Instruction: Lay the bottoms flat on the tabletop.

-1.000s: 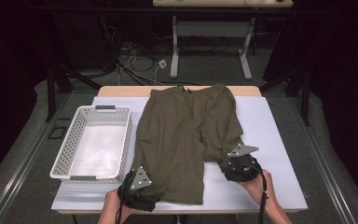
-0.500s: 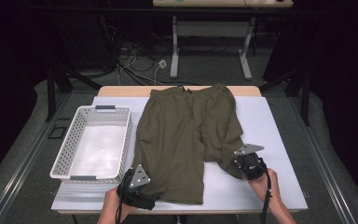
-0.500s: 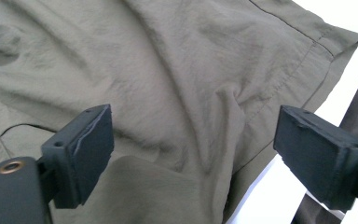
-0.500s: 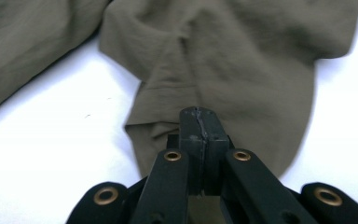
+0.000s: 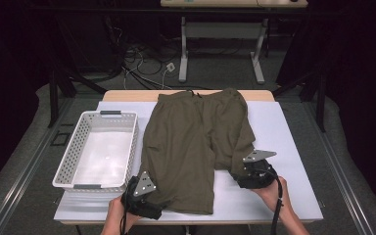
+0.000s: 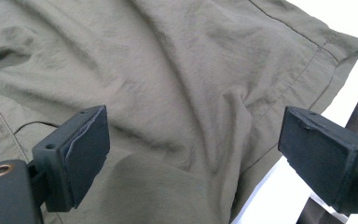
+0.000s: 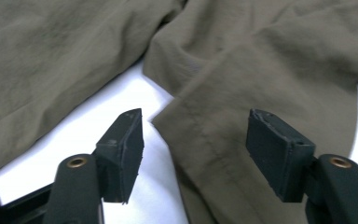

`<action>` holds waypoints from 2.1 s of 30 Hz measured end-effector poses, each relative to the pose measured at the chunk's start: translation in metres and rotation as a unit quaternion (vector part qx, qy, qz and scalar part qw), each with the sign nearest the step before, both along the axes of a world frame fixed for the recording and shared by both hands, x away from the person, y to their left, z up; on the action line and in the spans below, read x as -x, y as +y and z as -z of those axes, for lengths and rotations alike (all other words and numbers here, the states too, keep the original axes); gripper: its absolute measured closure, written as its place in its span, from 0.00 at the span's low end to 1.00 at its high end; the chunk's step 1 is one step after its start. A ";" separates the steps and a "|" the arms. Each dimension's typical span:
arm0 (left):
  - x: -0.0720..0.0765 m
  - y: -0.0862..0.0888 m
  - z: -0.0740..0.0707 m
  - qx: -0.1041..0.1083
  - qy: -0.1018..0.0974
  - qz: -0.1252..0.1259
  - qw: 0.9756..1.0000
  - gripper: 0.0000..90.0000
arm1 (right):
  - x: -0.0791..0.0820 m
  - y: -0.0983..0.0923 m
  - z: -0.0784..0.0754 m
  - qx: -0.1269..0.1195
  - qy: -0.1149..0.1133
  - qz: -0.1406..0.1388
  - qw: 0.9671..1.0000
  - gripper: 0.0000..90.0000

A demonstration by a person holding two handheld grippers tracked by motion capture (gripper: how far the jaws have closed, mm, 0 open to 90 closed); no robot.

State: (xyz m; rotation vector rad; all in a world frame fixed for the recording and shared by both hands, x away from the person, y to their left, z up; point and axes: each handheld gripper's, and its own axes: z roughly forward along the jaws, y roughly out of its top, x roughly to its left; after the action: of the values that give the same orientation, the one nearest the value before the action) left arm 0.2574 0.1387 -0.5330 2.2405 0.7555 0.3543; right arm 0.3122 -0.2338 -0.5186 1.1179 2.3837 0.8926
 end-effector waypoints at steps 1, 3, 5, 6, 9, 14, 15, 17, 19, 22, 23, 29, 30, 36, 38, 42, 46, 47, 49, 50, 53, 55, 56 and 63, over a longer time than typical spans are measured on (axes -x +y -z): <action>0.000 0.000 0.000 0.000 -0.002 0.000 1.000 0.09 | 0.000 0.002 0.001 0.002 0.000 -0.001 1.000 0.40; 0.000 -0.001 0.000 -0.003 -0.001 0.001 1.000 0.09 | -0.002 0.005 0.004 0.011 0.002 -0.008 1.000 0.52; 0.000 -0.001 0.000 -0.004 0.000 0.002 1.000 0.09 | -0.004 0.006 0.007 0.024 -0.009 -0.001 1.000 0.69; 0.000 0.000 0.000 -0.004 -0.001 0.001 1.000 0.09 | -0.005 0.005 0.007 0.029 -0.009 0.000 1.000 0.76; -0.001 0.001 0.001 -0.001 0.001 0.001 1.000 0.09 | -0.005 0.001 0.007 0.029 -0.016 0.013 0.999 0.93; -0.001 0.000 0.001 -0.002 0.004 0.002 1.000 0.09 | -0.005 -0.008 0.002 0.023 -0.020 0.030 0.999 0.97; -0.001 0.000 0.001 -0.001 0.000 0.001 1.000 0.09 | -0.005 -0.011 0.001 0.023 -0.020 0.035 0.999 0.97; -0.001 0.001 0.001 -0.001 -0.002 0.000 1.000 0.09 | -0.005 -0.018 -0.001 0.018 -0.023 0.047 0.998 0.97; -0.001 0.002 0.001 0.000 -0.003 -0.002 1.000 0.09 | -0.006 -0.024 -0.003 0.024 -0.026 0.060 0.998 0.98; -0.001 0.003 0.001 0.001 0.000 -0.003 1.000 0.09 | -0.007 -0.035 -0.005 0.037 -0.031 0.079 0.996 0.98; -0.001 0.003 0.001 0.000 0.000 -0.004 1.000 0.09 | -0.008 -0.038 -0.005 0.036 -0.029 0.086 0.995 0.98; -0.001 0.002 0.001 0.001 0.000 -0.003 1.000 0.09 | -0.012 -0.058 -0.004 0.057 -0.022 0.127 0.990 0.98; -0.001 0.002 0.001 0.001 0.000 -0.003 1.000 0.09 | -0.012 -0.062 -0.003 0.056 -0.018 0.131 0.990 0.98; -0.002 0.003 0.001 -0.001 0.002 -0.005 1.000 0.09 | -0.014 -0.081 0.002 0.075 0.000 0.167 0.983 0.98; -0.002 0.003 0.002 0.001 0.003 -0.007 1.000 0.09 | -0.016 -0.086 0.006 0.088 0.013 0.179 0.980 0.98; -0.002 0.004 0.001 -0.003 0.005 -0.005 1.000 0.09 | -0.019 -0.090 0.011 0.094 0.032 0.185 0.978 0.97; -0.002 0.004 0.002 -0.003 -0.001 -0.005 1.000 0.09 | -0.015 -0.089 0.000 0.084 0.018 0.182 0.979 0.90; -0.002 0.004 0.001 -0.004 -0.002 -0.005 1.000 0.09 | -0.013 -0.087 -0.004 0.080 0.013 0.181 0.980 0.87; -0.002 0.004 0.001 -0.003 0.000 -0.005 1.000 0.09 | -0.010 -0.084 -0.012 0.069 0.000 0.172 0.983 0.79; -0.002 0.004 0.001 -0.004 -0.001 -0.005 1.000 0.09 | -0.009 -0.082 -0.016 0.063 -0.007 0.166 0.984 0.76; -0.001 0.004 0.001 -0.002 -0.002 -0.007 1.000 0.09 | -0.004 -0.080 -0.028 0.050 -0.029 0.163 0.985 0.65; -0.002 0.004 0.001 -0.003 -0.001 -0.007 1.000 0.09 | -0.005 -0.080 -0.031 0.036 -0.032 0.169 0.985 0.60; -0.002 0.004 0.001 -0.004 -0.002 -0.005 1.000 0.09 | -0.007 -0.081 -0.030 0.035 -0.032 0.170 0.984 0.57; -0.002 0.002 0.003 -0.008 0.003 -0.001 1.000 0.09 | -0.023 -0.098 -0.008 0.047 0.012 0.213 0.976 0.49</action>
State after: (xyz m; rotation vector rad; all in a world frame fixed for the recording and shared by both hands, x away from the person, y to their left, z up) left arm 0.2595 0.1406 -0.5357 2.2562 0.7615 0.3563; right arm 0.3347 -0.3317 -0.5108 1.5266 2.0567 0.6149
